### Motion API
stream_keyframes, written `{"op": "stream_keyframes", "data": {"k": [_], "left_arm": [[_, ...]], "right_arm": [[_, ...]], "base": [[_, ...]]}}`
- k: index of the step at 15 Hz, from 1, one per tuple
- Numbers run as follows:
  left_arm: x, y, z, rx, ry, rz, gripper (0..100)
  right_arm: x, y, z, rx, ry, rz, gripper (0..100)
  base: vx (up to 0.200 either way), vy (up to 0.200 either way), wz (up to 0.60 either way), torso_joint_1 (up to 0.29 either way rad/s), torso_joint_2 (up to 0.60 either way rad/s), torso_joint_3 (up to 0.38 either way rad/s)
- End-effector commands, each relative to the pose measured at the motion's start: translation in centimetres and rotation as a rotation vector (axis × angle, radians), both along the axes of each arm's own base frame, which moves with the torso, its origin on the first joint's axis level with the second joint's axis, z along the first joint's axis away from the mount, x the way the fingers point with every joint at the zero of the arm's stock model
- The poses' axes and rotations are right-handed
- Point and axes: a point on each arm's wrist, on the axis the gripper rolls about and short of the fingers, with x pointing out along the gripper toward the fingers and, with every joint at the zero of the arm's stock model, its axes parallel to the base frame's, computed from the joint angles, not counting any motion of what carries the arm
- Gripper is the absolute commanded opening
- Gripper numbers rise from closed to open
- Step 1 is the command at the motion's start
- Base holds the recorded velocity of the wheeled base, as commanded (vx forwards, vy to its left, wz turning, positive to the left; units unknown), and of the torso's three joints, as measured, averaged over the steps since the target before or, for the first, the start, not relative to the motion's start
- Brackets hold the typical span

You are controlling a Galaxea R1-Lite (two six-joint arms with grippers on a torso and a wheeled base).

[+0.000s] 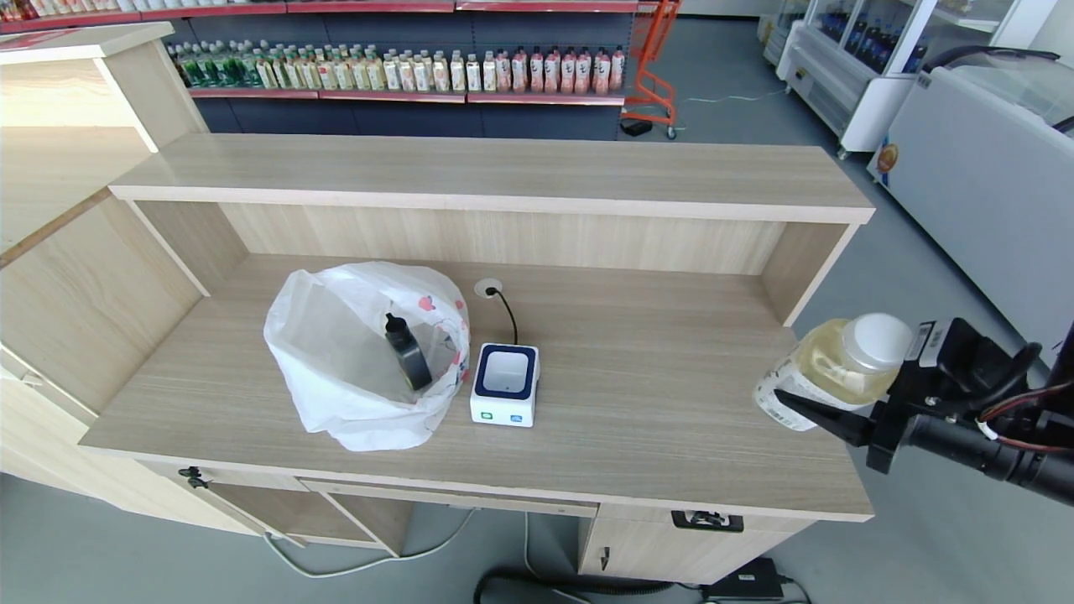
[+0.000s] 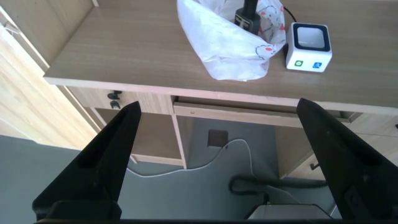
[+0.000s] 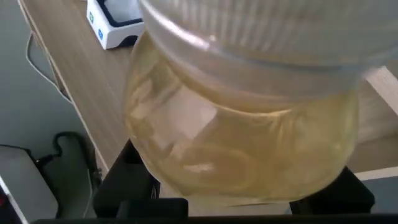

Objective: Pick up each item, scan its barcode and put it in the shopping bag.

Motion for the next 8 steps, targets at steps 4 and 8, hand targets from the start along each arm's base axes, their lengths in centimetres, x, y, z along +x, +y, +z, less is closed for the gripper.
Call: {"op": "stream_keyframes", "data": {"k": [4,8], "left_arm": [[0.00,0.00,0.00,0.000,0.000,0.001,100],[0.00,0.00,0.00,0.000,0.000,0.001,100]], "right_arm": [[1.55,-1.24,0.71,-0.133,-0.130,-0.109,0],[1.20,-1.18,0.25,-0.135,-0.110,-0.106,0]], "base": [[0.000,0.000,0.00,0.000,0.00,0.000],[0.000,0.000,0.00,0.000,0.00,0.000]]}}
